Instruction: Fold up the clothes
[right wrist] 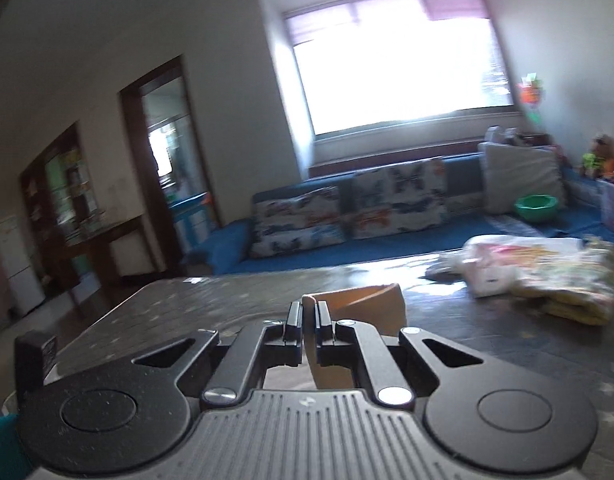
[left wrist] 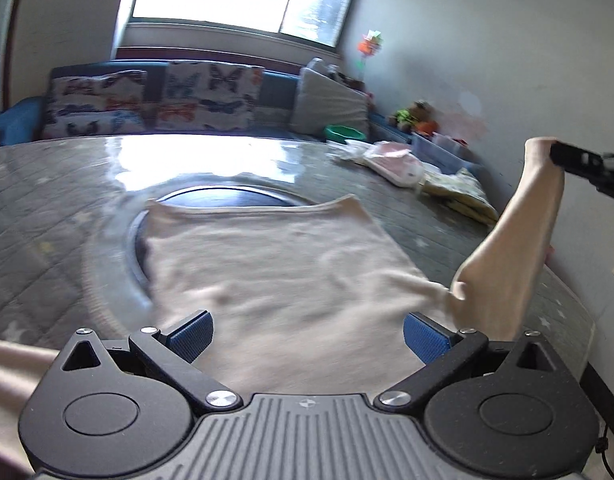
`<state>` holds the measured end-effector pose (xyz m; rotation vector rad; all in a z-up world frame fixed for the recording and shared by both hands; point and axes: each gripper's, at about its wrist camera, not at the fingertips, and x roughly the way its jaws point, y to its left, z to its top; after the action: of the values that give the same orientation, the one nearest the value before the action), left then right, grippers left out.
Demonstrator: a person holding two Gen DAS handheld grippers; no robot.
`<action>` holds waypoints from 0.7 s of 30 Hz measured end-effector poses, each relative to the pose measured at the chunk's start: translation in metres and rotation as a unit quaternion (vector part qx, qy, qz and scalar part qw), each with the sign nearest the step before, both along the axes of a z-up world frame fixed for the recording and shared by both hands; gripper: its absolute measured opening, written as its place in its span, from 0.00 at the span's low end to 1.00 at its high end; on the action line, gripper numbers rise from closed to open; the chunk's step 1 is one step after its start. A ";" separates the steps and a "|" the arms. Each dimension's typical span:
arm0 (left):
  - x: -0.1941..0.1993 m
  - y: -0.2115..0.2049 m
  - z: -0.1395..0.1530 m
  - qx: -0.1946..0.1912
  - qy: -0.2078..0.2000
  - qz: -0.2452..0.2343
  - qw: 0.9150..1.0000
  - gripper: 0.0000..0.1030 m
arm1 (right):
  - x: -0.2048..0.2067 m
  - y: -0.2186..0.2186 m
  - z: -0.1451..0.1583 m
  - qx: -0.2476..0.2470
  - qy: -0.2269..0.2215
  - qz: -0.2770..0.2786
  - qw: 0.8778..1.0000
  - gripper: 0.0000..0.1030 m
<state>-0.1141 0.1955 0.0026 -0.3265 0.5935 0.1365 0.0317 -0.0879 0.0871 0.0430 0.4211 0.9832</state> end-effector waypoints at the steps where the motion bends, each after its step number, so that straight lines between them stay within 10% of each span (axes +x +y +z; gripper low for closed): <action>1: -0.006 0.006 -0.001 -0.002 0.000 0.009 1.000 1.00 | -0.009 0.018 -0.005 -0.011 -0.002 0.027 1.000 0.05; 12: -0.037 0.029 -0.009 -0.015 0.005 0.056 0.998 1.00 | -0.065 0.125 -0.097 -0.116 0.091 0.182 0.972 0.10; 21: -0.023 0.008 0.001 -0.002 -0.017 0.010 1.000 1.00 | -0.043 0.064 -0.086 -0.135 0.063 0.132 0.980 0.16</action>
<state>-0.1370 0.2038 0.0033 -0.3382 0.5560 0.1491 -0.0116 -0.0236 0.0015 -0.2027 0.6871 1.1800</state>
